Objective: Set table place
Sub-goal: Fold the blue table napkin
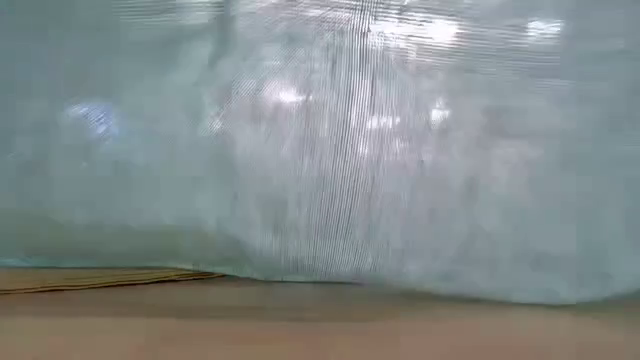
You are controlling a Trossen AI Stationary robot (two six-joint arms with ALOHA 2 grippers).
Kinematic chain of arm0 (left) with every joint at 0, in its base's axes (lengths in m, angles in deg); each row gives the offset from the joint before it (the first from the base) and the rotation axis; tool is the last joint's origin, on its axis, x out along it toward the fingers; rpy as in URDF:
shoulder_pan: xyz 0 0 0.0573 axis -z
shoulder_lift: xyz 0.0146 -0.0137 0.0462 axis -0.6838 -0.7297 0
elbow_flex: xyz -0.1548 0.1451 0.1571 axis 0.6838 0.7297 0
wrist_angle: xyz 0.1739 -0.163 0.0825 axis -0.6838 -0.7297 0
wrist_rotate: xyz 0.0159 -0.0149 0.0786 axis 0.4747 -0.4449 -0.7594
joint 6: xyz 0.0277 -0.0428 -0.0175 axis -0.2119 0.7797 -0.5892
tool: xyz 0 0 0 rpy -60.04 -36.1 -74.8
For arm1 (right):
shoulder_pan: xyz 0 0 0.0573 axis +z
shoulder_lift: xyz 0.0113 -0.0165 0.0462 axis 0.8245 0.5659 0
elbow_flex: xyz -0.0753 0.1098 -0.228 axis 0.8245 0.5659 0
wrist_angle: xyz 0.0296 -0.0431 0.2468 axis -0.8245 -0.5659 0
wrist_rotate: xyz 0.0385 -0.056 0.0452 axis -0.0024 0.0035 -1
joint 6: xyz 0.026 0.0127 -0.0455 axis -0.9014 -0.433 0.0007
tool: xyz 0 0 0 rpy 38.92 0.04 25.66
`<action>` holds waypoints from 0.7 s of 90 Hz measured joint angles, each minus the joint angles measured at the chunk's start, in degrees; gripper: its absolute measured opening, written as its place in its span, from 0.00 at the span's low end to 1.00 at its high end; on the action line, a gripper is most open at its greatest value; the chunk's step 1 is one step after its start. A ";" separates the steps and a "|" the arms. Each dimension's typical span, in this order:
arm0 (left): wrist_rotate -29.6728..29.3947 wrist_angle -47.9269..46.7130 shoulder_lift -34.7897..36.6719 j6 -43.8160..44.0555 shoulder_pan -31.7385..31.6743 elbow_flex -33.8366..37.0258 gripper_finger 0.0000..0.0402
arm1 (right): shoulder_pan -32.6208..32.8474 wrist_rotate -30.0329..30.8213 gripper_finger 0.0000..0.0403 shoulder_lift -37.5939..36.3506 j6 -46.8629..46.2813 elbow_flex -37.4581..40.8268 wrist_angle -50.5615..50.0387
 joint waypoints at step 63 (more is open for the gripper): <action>-5.68 2.35 -0.22 -13.93 -19.64 20.03 0.00 | -18.99 6.22 0.00 0.40 11.35 18.88 -0.13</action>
